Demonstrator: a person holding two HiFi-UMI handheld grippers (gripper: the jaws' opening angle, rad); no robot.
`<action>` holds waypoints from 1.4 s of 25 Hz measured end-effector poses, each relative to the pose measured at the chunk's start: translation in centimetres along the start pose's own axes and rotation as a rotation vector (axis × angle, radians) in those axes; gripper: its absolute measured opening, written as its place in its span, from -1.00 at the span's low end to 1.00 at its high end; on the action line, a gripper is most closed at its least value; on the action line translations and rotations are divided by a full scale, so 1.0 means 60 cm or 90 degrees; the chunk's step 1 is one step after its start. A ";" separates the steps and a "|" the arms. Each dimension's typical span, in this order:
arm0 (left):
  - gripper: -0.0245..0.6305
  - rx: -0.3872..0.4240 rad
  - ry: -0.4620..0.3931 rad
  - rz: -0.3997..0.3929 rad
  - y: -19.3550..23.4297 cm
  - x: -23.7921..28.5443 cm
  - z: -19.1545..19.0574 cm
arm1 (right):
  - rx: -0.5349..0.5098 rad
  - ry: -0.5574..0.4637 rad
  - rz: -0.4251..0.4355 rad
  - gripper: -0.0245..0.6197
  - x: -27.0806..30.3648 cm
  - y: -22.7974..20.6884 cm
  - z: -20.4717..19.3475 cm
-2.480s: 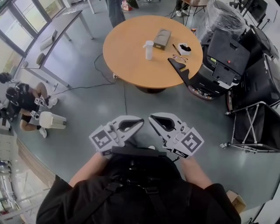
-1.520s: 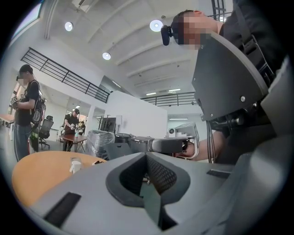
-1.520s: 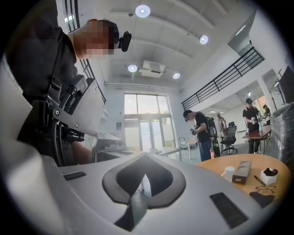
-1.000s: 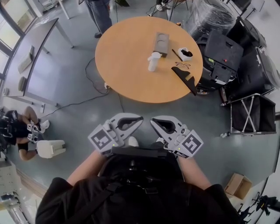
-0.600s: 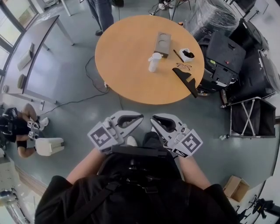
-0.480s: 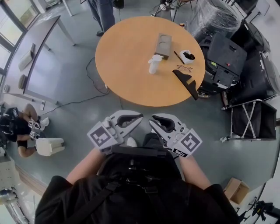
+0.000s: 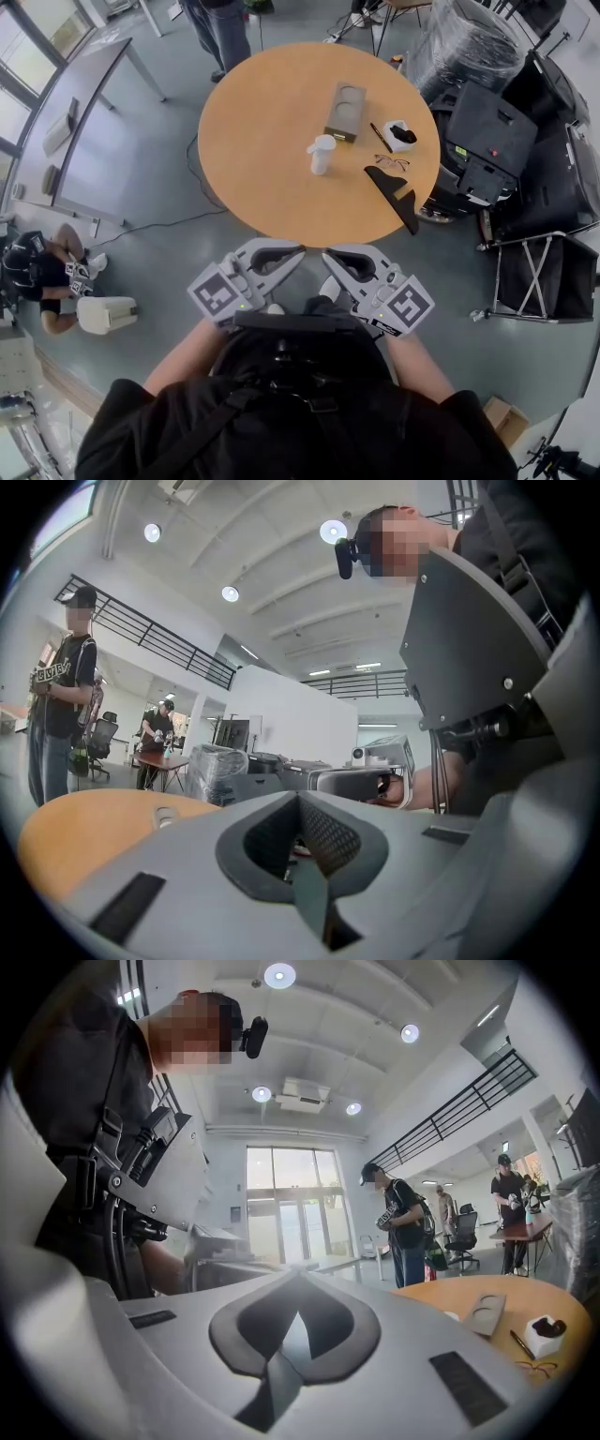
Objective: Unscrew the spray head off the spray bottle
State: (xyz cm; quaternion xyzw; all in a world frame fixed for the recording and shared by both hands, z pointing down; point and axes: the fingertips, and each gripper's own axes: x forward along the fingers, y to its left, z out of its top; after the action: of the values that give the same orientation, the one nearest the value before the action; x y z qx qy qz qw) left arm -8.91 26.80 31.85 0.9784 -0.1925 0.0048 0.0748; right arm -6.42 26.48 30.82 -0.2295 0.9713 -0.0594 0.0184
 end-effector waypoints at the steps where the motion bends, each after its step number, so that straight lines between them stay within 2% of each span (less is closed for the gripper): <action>1: -0.93 -0.001 0.001 0.003 0.008 0.018 0.001 | -0.001 0.001 0.003 -0.90 -0.006 -0.018 0.002; 11: -0.93 -0.019 0.013 0.048 0.080 0.188 0.004 | -0.004 0.004 0.036 -0.90 -0.065 -0.193 0.019; 19: -0.93 -0.038 0.010 0.084 0.109 0.264 0.008 | 0.010 -0.003 0.056 -0.90 -0.096 -0.275 0.028; 27: -0.93 -0.047 0.024 0.118 0.142 0.297 -0.014 | 0.022 0.000 0.070 -0.90 -0.095 -0.330 0.011; 35: -0.93 -0.035 0.039 0.103 0.216 0.301 -0.031 | 0.024 0.019 0.056 -0.90 -0.039 -0.373 -0.007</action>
State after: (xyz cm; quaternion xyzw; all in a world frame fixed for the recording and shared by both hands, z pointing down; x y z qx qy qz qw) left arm 2.94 8.46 36.27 0.9567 -0.2687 0.0352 0.1065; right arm 5.58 7.73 34.00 -0.1852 0.9794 -0.0803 0.0110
